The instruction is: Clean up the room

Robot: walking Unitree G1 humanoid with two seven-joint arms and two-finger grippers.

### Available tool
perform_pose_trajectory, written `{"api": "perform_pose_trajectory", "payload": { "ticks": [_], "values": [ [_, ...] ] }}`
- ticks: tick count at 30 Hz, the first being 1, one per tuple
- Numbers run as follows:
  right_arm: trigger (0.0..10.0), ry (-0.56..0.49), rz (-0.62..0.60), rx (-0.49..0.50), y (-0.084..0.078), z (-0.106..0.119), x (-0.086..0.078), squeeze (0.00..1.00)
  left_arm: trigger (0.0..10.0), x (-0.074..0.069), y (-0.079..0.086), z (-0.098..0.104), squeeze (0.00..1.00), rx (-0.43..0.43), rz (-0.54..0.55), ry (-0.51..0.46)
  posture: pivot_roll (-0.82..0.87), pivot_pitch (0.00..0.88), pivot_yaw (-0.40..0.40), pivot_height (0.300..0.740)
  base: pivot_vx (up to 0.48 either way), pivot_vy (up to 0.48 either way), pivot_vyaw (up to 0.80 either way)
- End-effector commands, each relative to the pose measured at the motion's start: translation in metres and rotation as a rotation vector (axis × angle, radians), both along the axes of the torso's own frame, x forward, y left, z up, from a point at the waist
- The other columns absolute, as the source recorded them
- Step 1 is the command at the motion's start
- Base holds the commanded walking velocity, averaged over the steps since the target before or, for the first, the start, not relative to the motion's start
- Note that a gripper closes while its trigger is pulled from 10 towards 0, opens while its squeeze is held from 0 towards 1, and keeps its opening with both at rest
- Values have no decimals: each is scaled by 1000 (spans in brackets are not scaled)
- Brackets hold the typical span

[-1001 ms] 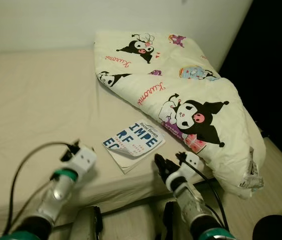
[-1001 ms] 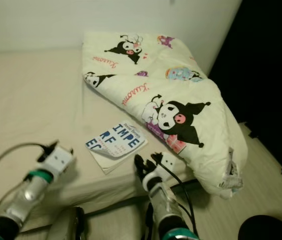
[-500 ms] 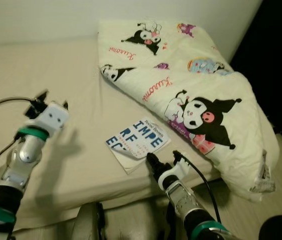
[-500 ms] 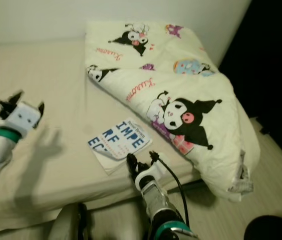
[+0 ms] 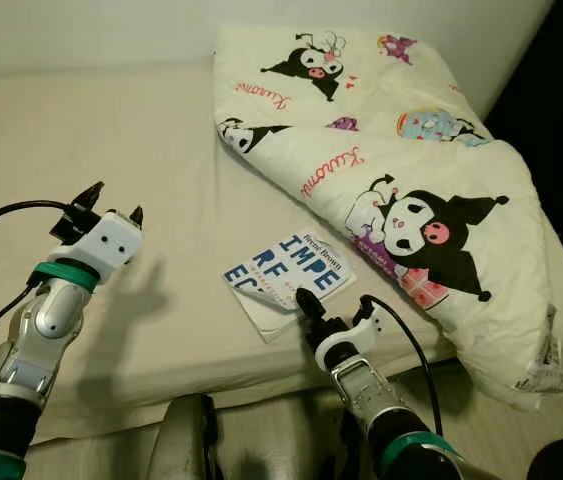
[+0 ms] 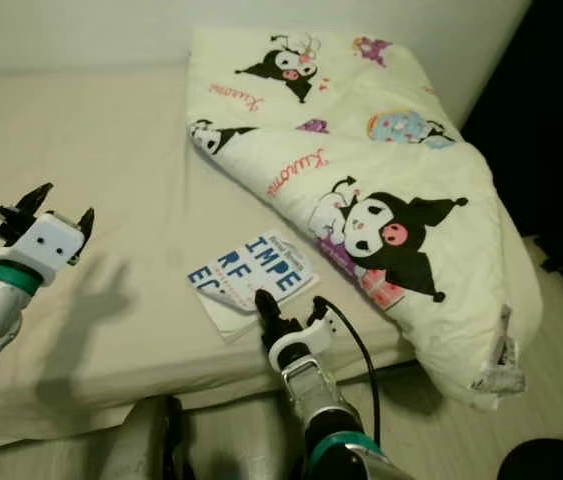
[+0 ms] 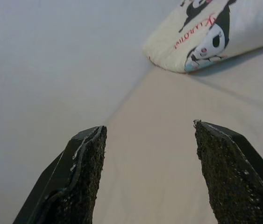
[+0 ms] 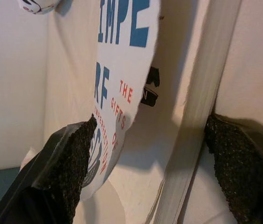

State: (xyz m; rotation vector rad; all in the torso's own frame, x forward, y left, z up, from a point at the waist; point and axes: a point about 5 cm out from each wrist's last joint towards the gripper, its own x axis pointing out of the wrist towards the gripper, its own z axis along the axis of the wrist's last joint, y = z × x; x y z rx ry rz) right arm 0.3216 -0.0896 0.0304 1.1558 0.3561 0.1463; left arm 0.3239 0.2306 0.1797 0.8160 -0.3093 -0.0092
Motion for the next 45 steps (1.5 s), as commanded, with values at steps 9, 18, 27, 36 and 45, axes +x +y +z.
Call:
{"api": "perform_pose_trajectory", "payload": {
  "ticks": [9, 18, 27, 36, 45],
  "values": [
    [5373, 77, 51, 93, 48, 6, -3, 0, 10000, -24, 4, -1, 0, -9, 28, 33, 387, 240, 25, 586, 0, 0, 0],
    [0, 22, -4, 269, 60, 29, 11, 0, 10000, -32, 4, 5, 0, 8, 36, 36, 451, 234, 36, 586, 0, 0, 0],
    [0, -10, 2, 321, 71, 41, 15, 0, 10000, -32, 5, 11, 0, 19, 41, 46, 444, 209, 61, 586, 0, 0, 0],
    [0, 9, -19, 264, 70, 42, 17, 0, 10000, -25, 0, 17, 0, 25, 23, 44, 437, 184, 69, 586, 0, 0, 0],
    [0, -181, 33, 303, 69, 71, 31, 0, 10000, -20, -6, 13, 0, 12, 15, 43, 384, 141, 59, 586, 0, 0, 0]
  ]
}}
